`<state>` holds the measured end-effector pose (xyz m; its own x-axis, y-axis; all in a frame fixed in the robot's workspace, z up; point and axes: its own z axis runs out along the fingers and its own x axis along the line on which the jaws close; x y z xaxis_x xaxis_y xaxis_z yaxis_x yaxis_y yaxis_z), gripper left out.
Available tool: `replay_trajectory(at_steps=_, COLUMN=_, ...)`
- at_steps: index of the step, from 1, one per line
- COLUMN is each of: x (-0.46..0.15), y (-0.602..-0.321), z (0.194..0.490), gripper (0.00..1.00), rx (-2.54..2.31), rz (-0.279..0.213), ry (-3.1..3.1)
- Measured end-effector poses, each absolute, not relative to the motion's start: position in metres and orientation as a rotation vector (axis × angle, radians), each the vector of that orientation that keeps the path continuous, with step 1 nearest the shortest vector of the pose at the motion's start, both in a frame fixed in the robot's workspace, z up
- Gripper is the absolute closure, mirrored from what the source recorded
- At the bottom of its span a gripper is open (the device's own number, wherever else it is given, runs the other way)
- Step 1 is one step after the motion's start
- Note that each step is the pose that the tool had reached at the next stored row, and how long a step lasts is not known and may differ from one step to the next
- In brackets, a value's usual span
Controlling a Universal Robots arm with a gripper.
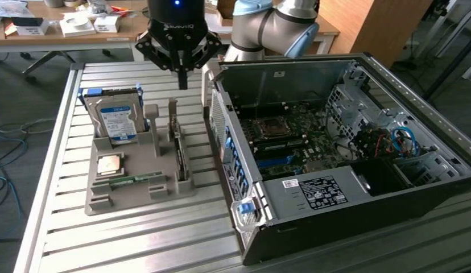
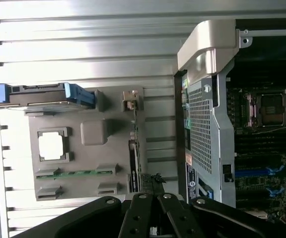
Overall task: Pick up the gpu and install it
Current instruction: 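Reach for the gpu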
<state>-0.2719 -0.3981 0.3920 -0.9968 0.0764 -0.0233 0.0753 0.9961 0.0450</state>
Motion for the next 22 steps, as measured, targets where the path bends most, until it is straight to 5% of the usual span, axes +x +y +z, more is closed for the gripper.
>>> replay_trajectory(at_steps=22, x=-0.293, y=-0.399, z=0.391, gripper=0.89, rx=0.119, rz=0.069, ry=3.114)
